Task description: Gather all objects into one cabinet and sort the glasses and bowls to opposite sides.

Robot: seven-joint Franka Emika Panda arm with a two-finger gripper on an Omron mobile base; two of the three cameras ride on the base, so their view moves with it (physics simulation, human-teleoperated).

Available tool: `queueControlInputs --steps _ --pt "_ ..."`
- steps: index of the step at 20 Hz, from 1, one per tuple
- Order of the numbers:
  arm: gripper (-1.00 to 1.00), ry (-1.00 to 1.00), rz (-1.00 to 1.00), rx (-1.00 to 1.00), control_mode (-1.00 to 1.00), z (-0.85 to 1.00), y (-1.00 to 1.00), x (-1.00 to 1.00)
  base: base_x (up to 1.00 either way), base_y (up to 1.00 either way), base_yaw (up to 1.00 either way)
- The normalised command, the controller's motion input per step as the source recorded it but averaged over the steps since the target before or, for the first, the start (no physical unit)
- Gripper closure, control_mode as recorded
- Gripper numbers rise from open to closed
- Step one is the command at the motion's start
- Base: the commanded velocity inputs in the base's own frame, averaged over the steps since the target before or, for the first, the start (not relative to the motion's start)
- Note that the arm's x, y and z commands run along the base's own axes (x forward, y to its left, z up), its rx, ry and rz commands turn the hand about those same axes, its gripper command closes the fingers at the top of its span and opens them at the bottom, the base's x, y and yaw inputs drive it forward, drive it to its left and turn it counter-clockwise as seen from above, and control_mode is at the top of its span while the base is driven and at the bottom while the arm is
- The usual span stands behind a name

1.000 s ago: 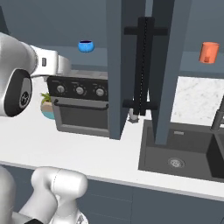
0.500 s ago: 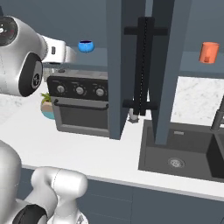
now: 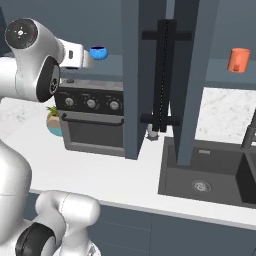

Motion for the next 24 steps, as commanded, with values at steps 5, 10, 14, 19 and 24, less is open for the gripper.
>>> queueControlInputs --steps 5,10,14,19,24 --pt "-1.00 0.00 0.00 0.00 -1.00 -0.01 0.00 0.37 0.00 0.00 0.00" --pt "-1.00 0.00 0.00 0.00 -1.00 -0.01 0.00 0.49 0.00 0.00 0.00" --pt "-1.00 -0.01 0.00 0.00 -1.00 -0.06 0.00 0.43 0.00 0.00 0.00" --pt "-1.00 0.00 0.00 0.00 -1.00 -0.08 0.01 0.44 0.00 0.00 0.00" --pt "-1.00 0.00 0.00 0.00 -1.00 -0.04 0.00 0.42 0.00 0.00 0.00"
